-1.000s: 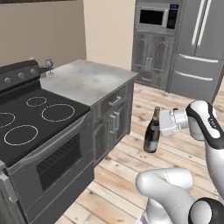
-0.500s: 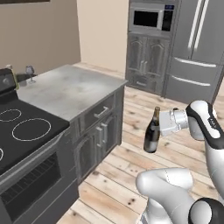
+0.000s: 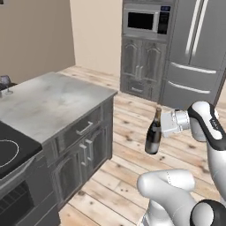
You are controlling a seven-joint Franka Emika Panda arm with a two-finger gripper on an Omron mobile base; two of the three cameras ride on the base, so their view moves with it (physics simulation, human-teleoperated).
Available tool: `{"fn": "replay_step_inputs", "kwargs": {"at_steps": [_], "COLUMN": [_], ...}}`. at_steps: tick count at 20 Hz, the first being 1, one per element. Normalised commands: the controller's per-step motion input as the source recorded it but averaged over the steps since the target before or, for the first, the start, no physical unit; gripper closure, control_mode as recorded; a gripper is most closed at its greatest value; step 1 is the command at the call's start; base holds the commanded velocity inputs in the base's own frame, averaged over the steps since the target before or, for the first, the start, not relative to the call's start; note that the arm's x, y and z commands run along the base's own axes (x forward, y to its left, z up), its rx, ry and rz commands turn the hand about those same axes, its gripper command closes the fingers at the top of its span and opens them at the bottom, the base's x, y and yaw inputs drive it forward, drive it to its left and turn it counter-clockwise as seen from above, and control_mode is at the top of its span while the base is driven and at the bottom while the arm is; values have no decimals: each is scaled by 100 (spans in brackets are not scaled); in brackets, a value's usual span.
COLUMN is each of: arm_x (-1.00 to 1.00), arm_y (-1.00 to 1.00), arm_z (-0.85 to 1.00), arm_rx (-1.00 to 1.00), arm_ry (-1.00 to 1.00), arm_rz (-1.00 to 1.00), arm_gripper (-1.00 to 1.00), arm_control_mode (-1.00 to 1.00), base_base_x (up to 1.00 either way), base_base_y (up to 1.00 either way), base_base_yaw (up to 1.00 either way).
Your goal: There is a wine glass and glass cup on the dining counter. Place the wine bottle next to the wine glass and the juice bottle next to the glass cup.
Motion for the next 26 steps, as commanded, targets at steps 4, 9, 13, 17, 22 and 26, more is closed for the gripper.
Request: {"fn": "replay_step_inputs", "kwargs": {"at_steps": [4, 9, 13, 17, 22, 26], "arm_x": [0, 0, 0, 0, 0, 0], "arm_y": [0, 0, 0, 0, 0, 0], "arm_z": [0, 0, 0, 0, 0, 0], "arm_rx": [0, 0, 0, 0, 0, 0], "arm_ry": [0, 0, 0, 0, 0, 0], "arm_rz": [0, 0, 0, 0, 0, 0], "arm_gripper": [100, 100, 100, 100, 100, 100], "arm_control_mode": [100, 100, 100, 100, 100, 100], "base_base_x": [78, 79, 83, 87, 84, 84], "base_base_y": [-36, -35, -31, -22, -14, -14], "base_base_yaw": [0, 0, 0, 6, 18, 17]}}
